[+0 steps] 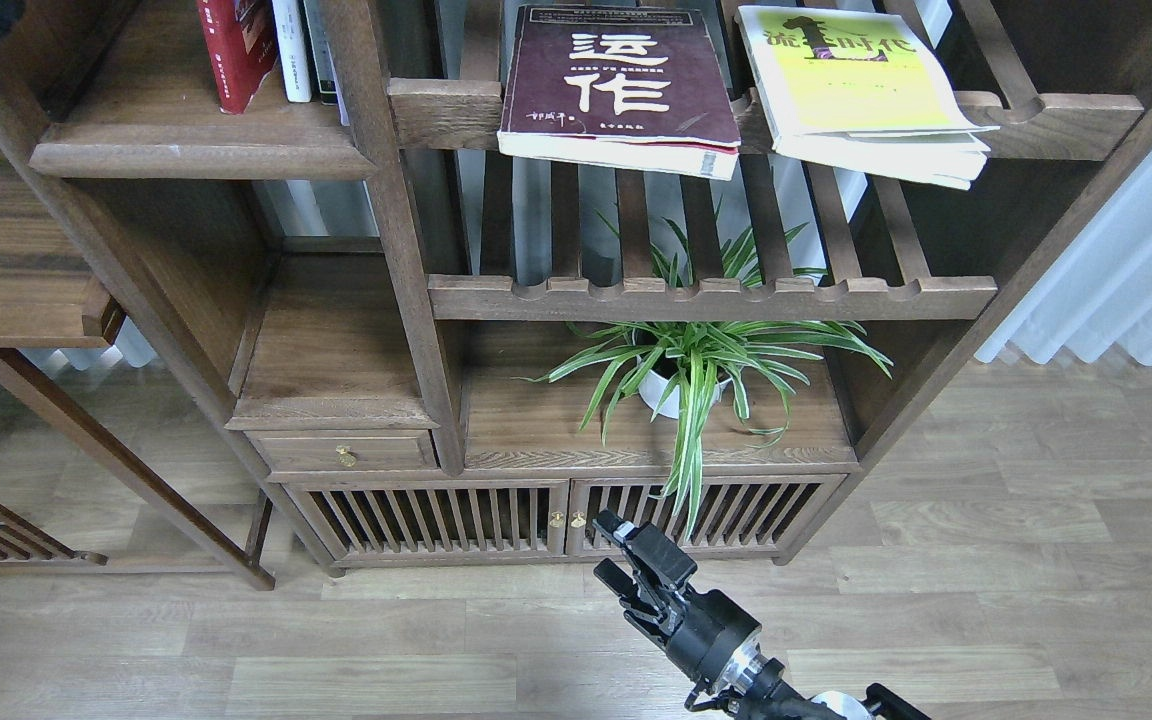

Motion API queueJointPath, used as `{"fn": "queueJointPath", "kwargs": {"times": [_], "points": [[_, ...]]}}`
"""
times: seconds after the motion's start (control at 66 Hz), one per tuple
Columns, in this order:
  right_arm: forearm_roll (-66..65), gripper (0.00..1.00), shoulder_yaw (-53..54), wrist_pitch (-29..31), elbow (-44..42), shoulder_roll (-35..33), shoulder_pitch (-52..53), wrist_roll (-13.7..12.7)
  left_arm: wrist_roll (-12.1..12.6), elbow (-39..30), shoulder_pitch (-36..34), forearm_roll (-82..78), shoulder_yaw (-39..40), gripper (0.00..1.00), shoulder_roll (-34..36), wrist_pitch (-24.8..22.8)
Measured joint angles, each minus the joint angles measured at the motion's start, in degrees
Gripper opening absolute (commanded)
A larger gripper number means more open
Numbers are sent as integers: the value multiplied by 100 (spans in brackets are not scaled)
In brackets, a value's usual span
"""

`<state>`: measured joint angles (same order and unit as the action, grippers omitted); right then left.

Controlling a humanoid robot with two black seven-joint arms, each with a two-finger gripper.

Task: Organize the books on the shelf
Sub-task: 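Insert the red book upright into the top shelf with the left gripper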

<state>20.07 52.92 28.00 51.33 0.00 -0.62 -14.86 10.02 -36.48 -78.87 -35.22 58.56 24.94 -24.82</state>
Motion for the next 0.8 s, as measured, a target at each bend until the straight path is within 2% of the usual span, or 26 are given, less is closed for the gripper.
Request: {"fn": "queueJointPath", "kwargs": {"times": [0.061,0.091,0.212,0.424,0.637,0.803], "points": [[4,100,29,0,13,0,-6,1,12,-127,87,8,0,91,138,1],[6,100,42,0,25,0,-9,2,14,-203,139,11,0,94,197,1],[20,100,67,0,107,0,-31,4,28,-769,460,20,-10,99,509,-21],[50,100,61,0,208,0,-84,23,55,-1638,882,241,11,100,1006,-57],[67,100,71,0,212,0,-120,225,154,-2392,1121,525,24,100,1608,-72],[86,100,123,0,226,0,-123,262,181,-2854,1414,868,25,100,2076,-221]]}}
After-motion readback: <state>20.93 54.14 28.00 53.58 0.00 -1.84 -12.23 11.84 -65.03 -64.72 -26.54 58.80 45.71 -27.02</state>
